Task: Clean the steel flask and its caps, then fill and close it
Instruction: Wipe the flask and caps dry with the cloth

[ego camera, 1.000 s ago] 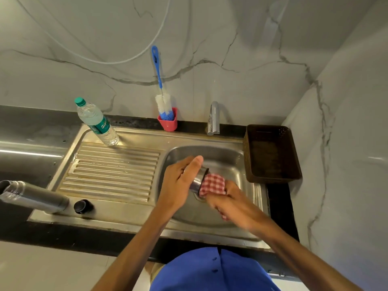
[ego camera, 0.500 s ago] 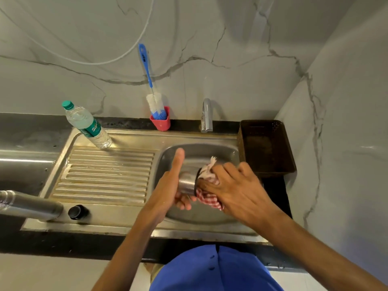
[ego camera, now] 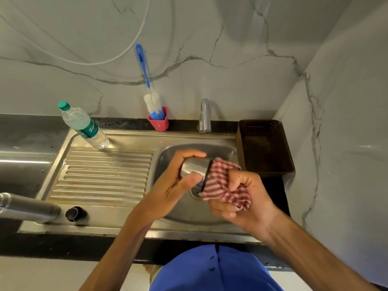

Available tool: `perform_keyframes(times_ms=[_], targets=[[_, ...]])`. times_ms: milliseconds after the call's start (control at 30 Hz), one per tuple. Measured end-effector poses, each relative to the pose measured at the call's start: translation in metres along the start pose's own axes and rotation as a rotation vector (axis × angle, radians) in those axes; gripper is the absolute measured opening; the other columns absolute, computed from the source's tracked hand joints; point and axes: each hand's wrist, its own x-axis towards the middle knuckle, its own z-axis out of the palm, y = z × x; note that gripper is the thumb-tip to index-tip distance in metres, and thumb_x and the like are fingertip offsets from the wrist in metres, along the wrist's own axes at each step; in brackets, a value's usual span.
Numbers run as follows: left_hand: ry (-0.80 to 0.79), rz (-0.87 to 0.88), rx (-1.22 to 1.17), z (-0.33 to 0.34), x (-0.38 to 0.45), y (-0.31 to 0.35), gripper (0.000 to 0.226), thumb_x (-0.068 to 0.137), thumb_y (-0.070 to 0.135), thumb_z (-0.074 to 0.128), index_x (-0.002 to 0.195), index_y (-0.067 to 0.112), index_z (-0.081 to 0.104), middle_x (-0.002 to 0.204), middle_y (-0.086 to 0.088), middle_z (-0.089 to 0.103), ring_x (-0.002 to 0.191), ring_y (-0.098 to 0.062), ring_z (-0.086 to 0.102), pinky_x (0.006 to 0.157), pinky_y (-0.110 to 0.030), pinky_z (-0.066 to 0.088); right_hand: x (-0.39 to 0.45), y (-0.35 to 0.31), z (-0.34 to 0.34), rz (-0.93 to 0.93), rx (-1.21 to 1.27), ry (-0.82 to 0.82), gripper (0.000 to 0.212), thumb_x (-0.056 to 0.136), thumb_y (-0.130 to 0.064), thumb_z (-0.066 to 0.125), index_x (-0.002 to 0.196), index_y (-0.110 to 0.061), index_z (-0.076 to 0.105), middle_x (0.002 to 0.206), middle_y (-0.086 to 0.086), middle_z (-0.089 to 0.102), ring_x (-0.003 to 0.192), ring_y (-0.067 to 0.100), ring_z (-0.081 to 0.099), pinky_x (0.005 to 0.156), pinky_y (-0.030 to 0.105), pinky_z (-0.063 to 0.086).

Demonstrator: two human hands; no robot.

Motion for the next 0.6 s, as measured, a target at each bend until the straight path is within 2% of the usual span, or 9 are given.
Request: perform_keyframes(times_ms=[67,167,267,333,400,467,533,600], targets=[[0.021,0.037,-0.047,-0.009,0.001,0.005,0.043,0.105,0.039,0.057,0.145,0.027,0.046,0.135,0.009,0.056,0.119,-0.020,0.065,0.085,-0.028,0.060,0.002,0.007,0.009,-0.073,0.158,-0.088,0.041,0.079,-0.009,0.048,0.118,0.002,0.053,0.070,0.008,0.046,0.042,0.013,0.029,0.045,0.028,0.022],[0.105,0.059,-0.090,-0.018,-0.008,-0.001,0.050,0.101,0.040,0.067,0.146,0.031,0.047,0.141,-0.006,0.052,0.126,-0.031,0.062,0.091,-0.035,0.061,0.005,0.018,0.010,-0.138,0.237,-0.104,0.034,0.083,-0.009,0.050,0.114,0.000,0.057,0.076,0.009,0.045,0.044,0.012,0.037,0.047,0.029,0.024],[0.131,0.018,-0.102,-0.011,-0.018,-0.010,0.054,0.100,0.037,0.070,0.147,0.025,0.047,0.139,0.003,0.058,0.128,-0.028,0.063,0.094,-0.037,0.061,0.006,0.029,0.000,-0.140,0.243,-0.088,0.035,0.084,-0.007,0.048,0.117,0.000,0.056,0.083,0.014,0.050,0.045,0.015,0.037,0.048,0.031,0.026],[0.202,-0.016,-0.111,-0.004,-0.022,-0.019,0.051,0.100,0.032,0.065,0.146,0.018,0.047,0.140,0.010,0.061,0.127,-0.024,0.065,0.096,-0.039,0.061,0.002,0.032,-0.004,-0.155,0.224,-0.036,0.034,0.083,-0.008,0.049,0.116,0.000,0.057,0.082,0.013,0.054,0.048,0.016,0.043,0.050,0.033,0.031],[0.342,-0.088,-0.147,-0.002,-0.027,-0.029,0.050,0.100,0.035,0.057,0.144,0.015,0.047,0.138,0.004,0.067,0.120,-0.023,0.070,0.093,-0.039,0.062,-0.009,0.027,-0.006,-0.207,0.195,0.074,0.033,0.081,-0.010,0.052,0.113,-0.004,0.061,0.085,0.012,0.059,0.058,0.019,0.050,0.055,0.034,0.036],[0.448,-0.157,-0.198,-0.005,-0.034,-0.035,0.055,0.097,0.044,0.059,0.143,0.015,0.050,0.130,-0.007,0.073,0.109,-0.027,0.075,0.086,-0.038,0.063,-0.020,0.014,-0.003,-0.279,0.105,0.260,0.037,0.082,-0.012,0.048,0.112,-0.006,0.069,0.095,0.015,0.068,0.070,0.025,0.062,0.066,0.039,0.043],[0.466,-0.198,-0.182,-0.010,-0.038,-0.036,0.061,0.089,0.048,0.072,0.140,0.019,0.054,0.129,-0.007,0.071,0.110,-0.025,0.074,0.090,-0.042,0.063,-0.027,0.001,-0.001,-0.318,-0.018,0.447,0.040,0.083,-0.014,0.049,0.116,-0.009,0.072,0.109,0.016,0.076,0.087,0.029,0.075,0.082,0.045,0.050],[0.445,-0.209,-0.196,-0.009,-0.038,-0.034,0.066,0.076,0.037,0.087,0.134,0.025,0.058,0.126,-0.005,0.069,0.111,-0.029,0.071,0.093,-0.049,0.063,-0.030,-0.005,0.001,-0.342,-0.209,0.540,0.038,0.083,-0.022,0.057,0.120,-0.017,0.070,0.116,0.009,0.077,0.100,0.022,0.076,0.091,0.042,0.050]])
